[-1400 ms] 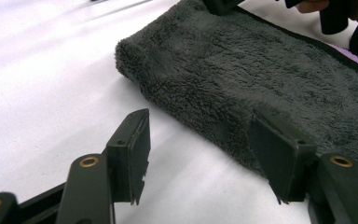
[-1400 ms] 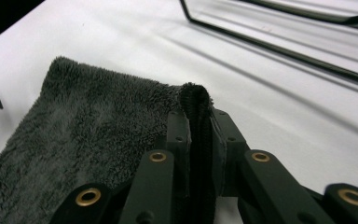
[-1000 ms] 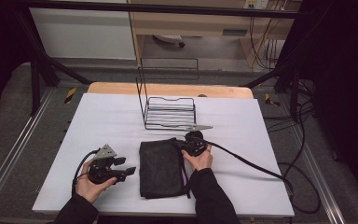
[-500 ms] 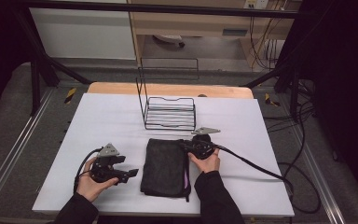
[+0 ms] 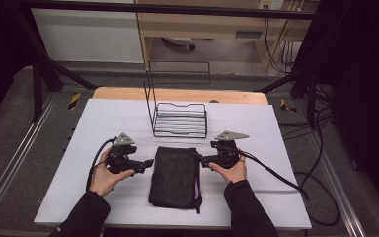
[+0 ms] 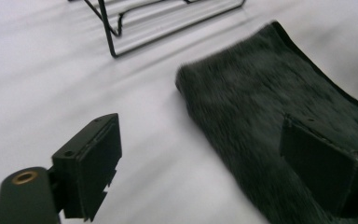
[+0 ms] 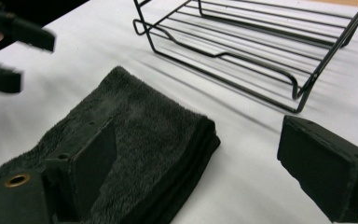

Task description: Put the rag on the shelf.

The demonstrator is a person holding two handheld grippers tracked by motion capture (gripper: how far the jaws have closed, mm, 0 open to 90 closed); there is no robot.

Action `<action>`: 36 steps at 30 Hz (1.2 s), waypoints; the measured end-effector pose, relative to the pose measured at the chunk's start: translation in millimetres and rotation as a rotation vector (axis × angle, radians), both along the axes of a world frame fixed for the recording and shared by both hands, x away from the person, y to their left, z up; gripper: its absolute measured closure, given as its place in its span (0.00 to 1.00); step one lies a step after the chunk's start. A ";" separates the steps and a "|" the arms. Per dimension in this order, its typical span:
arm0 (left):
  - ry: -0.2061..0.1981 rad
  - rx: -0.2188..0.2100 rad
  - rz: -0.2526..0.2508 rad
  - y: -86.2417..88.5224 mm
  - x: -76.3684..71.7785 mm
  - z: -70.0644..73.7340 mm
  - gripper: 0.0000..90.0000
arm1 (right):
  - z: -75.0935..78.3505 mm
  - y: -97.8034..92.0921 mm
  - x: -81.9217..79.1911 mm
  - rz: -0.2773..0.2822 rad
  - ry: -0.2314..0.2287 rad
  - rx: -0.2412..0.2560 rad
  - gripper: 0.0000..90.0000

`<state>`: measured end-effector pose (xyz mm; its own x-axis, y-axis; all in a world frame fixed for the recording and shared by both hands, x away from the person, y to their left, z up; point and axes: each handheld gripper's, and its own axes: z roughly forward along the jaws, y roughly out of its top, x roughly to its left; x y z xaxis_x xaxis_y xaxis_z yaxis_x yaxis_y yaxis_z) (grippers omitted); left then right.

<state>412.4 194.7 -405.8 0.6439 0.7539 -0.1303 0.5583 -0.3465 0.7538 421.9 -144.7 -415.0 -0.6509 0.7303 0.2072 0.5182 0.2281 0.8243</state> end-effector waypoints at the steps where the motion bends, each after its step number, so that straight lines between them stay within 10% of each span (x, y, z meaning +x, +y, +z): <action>1: 0.000 -0.003 0.007 -3.2 3.5 -0.4 0.17 | -2.7 -1.9 -2.2 0.003 -0.001 -0.005 0.10; 14: 0.106 -0.009 0.060 -20.6 31.5 -30.1 0.56 | -15.1 -9.4 -7.0 -0.030 0.027 0.031 0.08; 30: 0.129 -0.009 0.040 -36.7 33.9 -40.1 0.78 | -22.9 13.3 9.5 -0.052 0.054 -0.017 0.10; 36: 0.128 0.001 0.029 -36.9 33.6 -40.8 0.80 | -33.3 28.8 20.6 -0.048 0.087 -0.024 0.28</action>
